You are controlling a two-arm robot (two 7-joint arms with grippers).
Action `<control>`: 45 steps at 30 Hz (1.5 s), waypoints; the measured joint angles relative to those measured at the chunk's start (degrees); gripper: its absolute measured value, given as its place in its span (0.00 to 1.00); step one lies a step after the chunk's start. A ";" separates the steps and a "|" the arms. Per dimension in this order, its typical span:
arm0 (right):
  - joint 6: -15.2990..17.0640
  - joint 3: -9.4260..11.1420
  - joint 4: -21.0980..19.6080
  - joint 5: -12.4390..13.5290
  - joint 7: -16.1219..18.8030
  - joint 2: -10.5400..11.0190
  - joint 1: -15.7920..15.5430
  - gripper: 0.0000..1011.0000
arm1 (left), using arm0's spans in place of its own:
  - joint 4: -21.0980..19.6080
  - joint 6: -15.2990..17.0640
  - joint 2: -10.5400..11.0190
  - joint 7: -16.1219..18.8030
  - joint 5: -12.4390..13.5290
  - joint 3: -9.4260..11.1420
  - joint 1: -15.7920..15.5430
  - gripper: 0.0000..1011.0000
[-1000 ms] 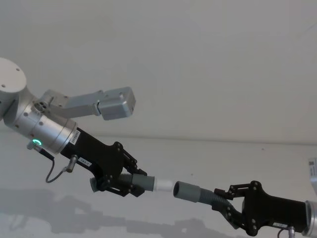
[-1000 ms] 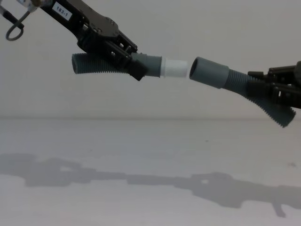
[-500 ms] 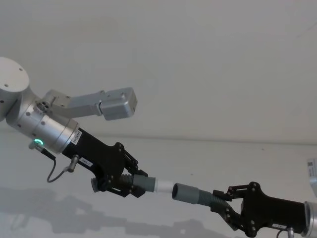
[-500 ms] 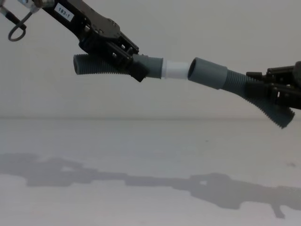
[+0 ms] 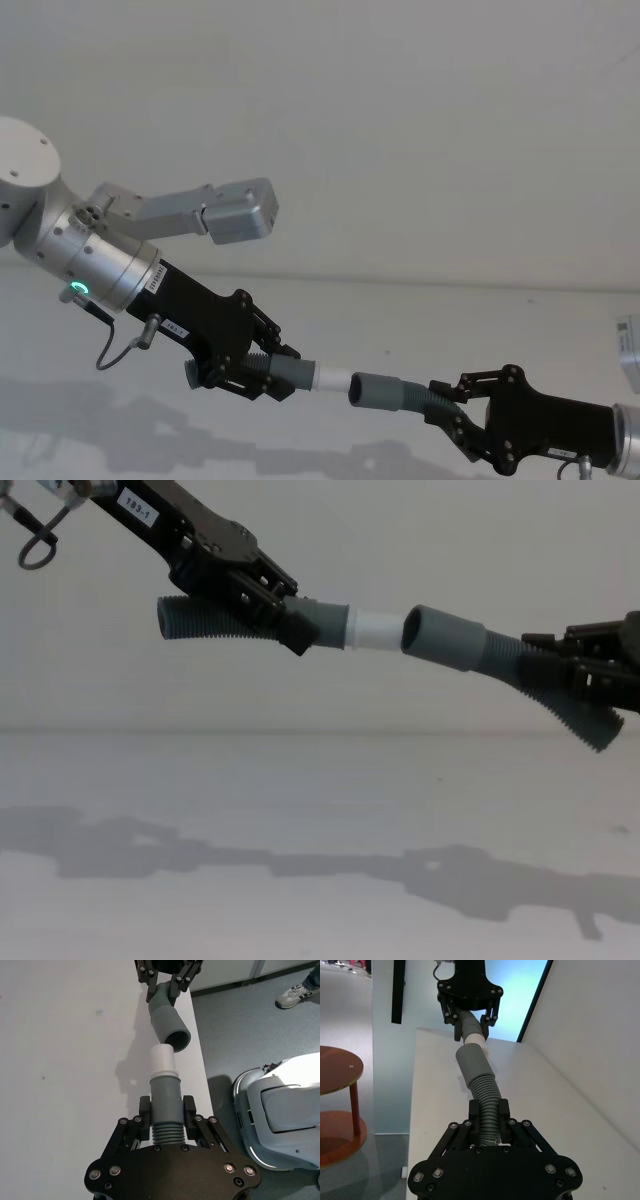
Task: Use both hands to pick up one end of the pipe from the table, align the ends, and insert them.
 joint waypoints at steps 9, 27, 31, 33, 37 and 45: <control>0.33 -0.48 0.48 0.00 -0.50 0.25 0.37 0.19 | -0.53 0.15 0.50 0.41 -0.43 0.24 -0.05 0.35; 0.48 -1.58 1.03 0.00 -0.70 0.67 1.13 0.19 | -0.96 0.51 1.35 1.38 -0.95 0.76 -0.25 0.35; 0.53 -1.83 1.15 0.05 -0.70 0.67 1.35 0.19 | -0.53 0.21 1.22 1.37 -1.09 0.94 -0.38 0.35; 0.55 -1.92 1.20 0.08 -0.70 0.64 1.44 0.19 | -0.15 -0.03 1.05 1.32 -1.15 1.06 -0.51 0.35; 0.60 -2.13 1.33 0.25 -0.75 0.57 1.68 0.19 | 0.44 -0.49 0.76 1.18 -1.29 1.30 -0.69 0.35; 0.66 -2.52 1.50 0.63 -0.88 0.44 2.20 0.19 | 1.50 -1.31 0.21 0.85 -1.54 1.78 -1.00 0.35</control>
